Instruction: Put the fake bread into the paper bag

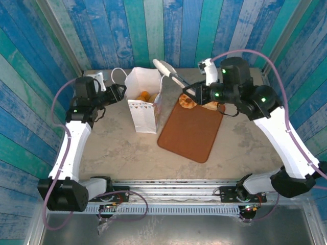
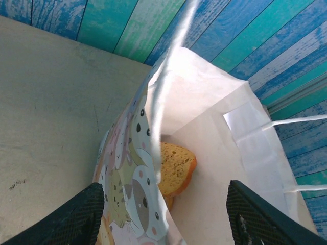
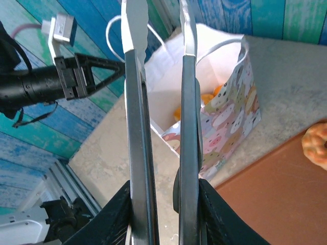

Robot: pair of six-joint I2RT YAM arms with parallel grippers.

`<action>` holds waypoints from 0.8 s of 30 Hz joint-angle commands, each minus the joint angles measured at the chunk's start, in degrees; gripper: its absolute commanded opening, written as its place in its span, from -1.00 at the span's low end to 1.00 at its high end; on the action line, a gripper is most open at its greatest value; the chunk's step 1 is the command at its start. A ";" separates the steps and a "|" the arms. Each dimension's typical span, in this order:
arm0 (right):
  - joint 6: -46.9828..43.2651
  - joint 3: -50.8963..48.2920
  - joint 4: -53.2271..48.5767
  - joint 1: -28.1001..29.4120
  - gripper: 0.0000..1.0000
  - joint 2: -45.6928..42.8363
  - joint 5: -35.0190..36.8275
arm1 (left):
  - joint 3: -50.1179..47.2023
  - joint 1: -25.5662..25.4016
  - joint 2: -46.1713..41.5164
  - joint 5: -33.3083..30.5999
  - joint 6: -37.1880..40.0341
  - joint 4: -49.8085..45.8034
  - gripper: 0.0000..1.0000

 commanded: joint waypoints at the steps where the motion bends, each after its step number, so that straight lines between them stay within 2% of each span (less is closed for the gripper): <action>1: 0.44 -0.75 2.25 -1.65 -0.37 -3.28 -0.28 | 1.58 0.36 -3.67 0.42 0.75 -1.37 0.39; 11: -1.74 -7.57 -1.38 -13.28 -0.38 -11.34 0.34 | 3.04 0.44 -7.63 -2.44 2.59 -5.25 0.66; 18: -9.77 -12.69 -5.96 -18.33 -0.35 -12.23 6.17 | 2.56 0.44 -10.76 -5.13 4.63 -5.12 0.99; 20: -13.84 -14.33 -7.07 -18.99 -0.34 -11.37 9.09 | 1.80 0.44 -11.94 -6.67 5.29 -4.57 0.89; 24: -20.88 -16.65 -8.73 -19.72 -0.32 -9.10 14.85 | 0.87 0.43 -13.28 -8.80 6.67 -4.70 0.89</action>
